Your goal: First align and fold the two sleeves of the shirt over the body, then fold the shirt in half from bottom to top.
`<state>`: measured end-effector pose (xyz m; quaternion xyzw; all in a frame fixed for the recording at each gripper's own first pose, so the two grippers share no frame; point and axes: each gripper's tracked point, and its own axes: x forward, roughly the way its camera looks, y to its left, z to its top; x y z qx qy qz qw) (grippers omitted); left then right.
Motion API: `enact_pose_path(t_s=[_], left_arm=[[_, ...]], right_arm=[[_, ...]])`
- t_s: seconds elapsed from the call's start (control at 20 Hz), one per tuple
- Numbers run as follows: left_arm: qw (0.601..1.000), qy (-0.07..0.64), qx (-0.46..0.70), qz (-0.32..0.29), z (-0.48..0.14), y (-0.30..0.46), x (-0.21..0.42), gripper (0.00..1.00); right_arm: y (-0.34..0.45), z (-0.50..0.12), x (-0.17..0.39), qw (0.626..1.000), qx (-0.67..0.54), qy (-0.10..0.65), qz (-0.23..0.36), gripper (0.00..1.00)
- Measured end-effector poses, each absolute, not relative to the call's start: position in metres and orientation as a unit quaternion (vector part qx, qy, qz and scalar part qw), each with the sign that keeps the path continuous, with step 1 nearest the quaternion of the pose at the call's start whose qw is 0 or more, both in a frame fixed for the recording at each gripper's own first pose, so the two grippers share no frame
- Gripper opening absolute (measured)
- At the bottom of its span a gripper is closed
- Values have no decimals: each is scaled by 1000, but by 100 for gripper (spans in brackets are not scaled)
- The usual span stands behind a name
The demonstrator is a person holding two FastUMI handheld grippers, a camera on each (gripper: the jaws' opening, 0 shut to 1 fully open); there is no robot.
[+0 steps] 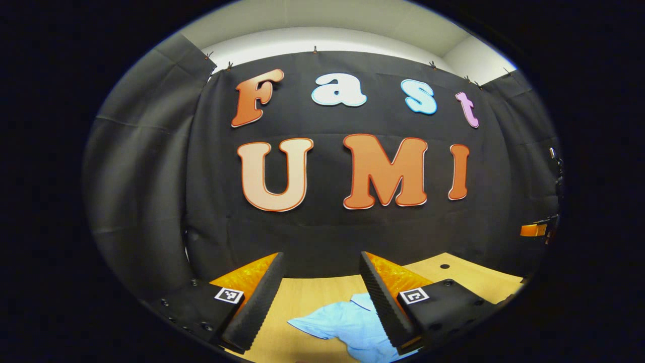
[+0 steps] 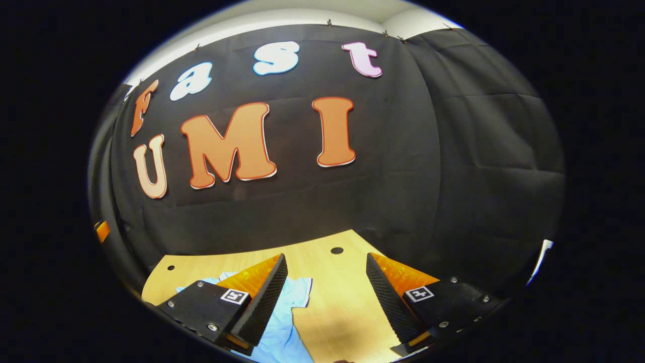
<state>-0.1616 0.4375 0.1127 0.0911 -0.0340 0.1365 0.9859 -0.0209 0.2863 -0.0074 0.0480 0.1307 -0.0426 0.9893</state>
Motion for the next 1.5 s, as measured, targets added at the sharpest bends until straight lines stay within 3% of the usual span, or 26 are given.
enact_pose_path(t_s=[0.4,0.6,0.95,1.5], left_arm=[[976,-19,54,209,97,490,-159,97],[968,-17,59,243,99,497,-155,97],[966,-8,57,251,93,490,-131,97],[959,18,41,280,72,514,-139,97]], right_arm=[[321,-45,38,976,53,213,-7,97],[313,-77,80,965,46,258,-16,97],[306,-165,122,910,71,408,-26,98],[320,-264,162,834,34,550,-20,98]])
